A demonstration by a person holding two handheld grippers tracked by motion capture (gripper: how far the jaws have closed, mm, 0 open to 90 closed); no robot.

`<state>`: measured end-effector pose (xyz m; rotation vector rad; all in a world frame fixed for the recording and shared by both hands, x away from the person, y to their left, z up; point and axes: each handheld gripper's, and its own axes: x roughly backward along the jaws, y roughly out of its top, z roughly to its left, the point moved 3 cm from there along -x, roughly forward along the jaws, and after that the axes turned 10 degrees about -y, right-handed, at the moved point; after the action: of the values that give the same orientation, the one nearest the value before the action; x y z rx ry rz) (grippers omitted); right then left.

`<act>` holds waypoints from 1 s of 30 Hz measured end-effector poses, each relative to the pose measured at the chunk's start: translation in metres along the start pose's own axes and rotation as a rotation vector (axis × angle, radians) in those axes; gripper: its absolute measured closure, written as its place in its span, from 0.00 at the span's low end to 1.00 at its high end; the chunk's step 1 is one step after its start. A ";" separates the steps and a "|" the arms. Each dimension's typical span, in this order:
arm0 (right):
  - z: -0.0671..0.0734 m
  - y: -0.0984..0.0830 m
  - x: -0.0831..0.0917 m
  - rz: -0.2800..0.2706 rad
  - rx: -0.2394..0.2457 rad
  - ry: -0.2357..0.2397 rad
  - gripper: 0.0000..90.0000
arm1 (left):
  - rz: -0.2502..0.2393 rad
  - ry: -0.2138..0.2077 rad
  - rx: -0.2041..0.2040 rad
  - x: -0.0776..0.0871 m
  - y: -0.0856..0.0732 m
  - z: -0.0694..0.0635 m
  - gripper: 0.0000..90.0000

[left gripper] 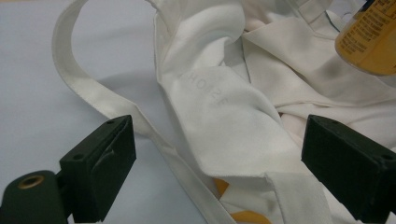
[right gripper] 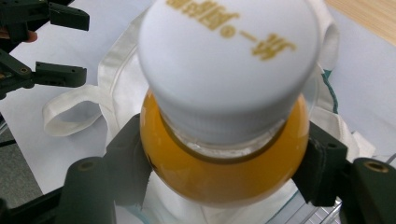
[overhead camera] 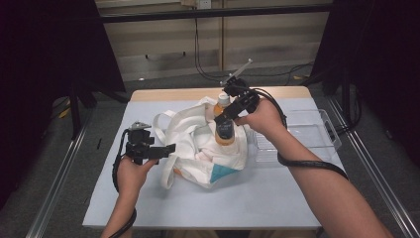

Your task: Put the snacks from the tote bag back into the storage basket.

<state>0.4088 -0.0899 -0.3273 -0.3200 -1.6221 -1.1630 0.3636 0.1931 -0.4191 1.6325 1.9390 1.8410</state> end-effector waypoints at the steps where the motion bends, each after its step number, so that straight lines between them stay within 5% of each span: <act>1: -0.001 0.000 0.001 0.000 -0.002 0.002 0.34 | -0.001 0.002 0.000 0.000 0.000 0.000 0.11; 30: -0.018 -0.008 0.029 0.013 -0.004 -0.022 0.34 | 0.002 0.001 0.001 -0.001 0.000 -0.001 0.11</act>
<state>0.4022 -0.1177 -0.3074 -0.3460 -1.6346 -1.1569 0.3634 0.1922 -0.4191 1.6344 1.9400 1.8424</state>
